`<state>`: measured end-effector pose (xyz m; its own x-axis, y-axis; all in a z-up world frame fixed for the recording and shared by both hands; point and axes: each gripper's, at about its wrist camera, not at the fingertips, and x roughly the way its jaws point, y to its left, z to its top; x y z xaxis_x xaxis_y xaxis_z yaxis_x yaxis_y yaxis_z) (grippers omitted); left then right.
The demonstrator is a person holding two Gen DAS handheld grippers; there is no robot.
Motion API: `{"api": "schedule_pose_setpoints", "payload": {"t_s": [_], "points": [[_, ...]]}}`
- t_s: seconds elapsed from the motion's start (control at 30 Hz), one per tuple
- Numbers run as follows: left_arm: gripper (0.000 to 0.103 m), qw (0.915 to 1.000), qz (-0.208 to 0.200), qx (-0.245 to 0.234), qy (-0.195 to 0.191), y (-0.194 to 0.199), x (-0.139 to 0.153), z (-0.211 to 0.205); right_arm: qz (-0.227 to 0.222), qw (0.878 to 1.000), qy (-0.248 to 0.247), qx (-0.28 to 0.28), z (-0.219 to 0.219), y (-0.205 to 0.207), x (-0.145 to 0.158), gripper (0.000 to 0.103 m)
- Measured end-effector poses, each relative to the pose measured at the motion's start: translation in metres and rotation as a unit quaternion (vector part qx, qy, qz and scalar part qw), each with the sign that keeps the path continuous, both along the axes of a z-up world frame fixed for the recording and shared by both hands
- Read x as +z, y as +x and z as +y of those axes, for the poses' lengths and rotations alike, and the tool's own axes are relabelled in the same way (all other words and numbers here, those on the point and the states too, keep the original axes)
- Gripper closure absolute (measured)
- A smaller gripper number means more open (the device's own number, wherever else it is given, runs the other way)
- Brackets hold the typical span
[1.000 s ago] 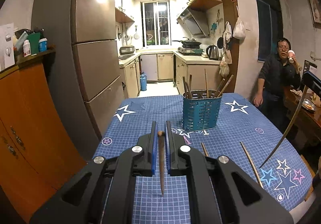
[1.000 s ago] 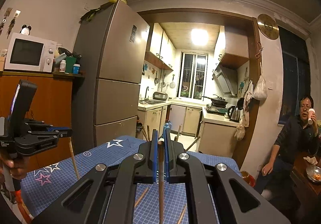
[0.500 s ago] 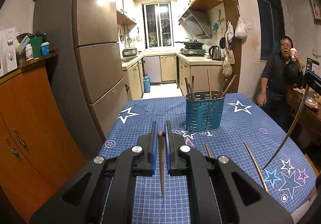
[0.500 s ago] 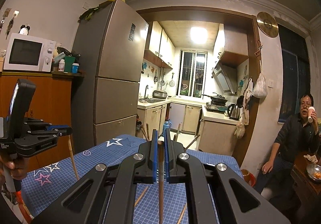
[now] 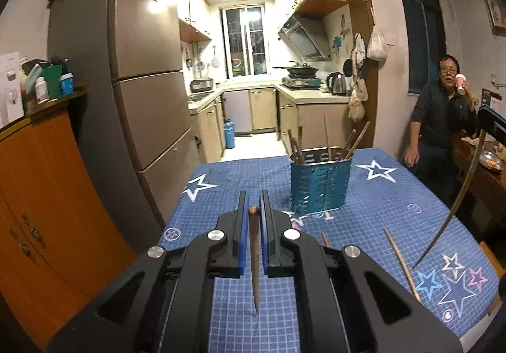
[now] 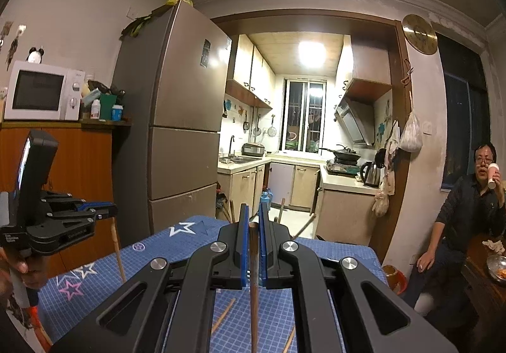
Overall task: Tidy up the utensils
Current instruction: 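Carry both held chopsticks over the teal holder and lower them in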
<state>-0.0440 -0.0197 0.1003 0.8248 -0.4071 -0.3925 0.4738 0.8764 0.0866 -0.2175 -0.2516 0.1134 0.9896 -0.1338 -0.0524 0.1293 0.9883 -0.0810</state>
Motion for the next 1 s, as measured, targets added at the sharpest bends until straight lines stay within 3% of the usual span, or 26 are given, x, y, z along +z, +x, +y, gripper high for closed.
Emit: {"api": "schedule_pose_setpoints", "payload": {"t_s": [0.33,0.57,0.77,1.0], "points": [[0.097,0.9994,0.011,-0.033,-0.01,0.023,0.028,-0.021,0.012,1.0,0.018,-0.006,-0.022,0.033,0.021,0.096],[0.097,0.995,0.016,-0.086,-0.047,0.046,0.075,-0.054,0.018,0.999,0.049,-0.009,-0.047,0.076,0.053,0.096],[0.097,0.9929,-0.022,-0.097,-0.066,0.063,0.115,-0.092,0.003,0.998,0.059,-0.024,-0.066,0.113,0.092,0.096],[0.098,0.9914,-0.046,-0.087,-0.086,0.099,0.135,-0.132,-0.029,0.996,0.073,-0.044,-0.088,0.159,0.123,0.096]]}}
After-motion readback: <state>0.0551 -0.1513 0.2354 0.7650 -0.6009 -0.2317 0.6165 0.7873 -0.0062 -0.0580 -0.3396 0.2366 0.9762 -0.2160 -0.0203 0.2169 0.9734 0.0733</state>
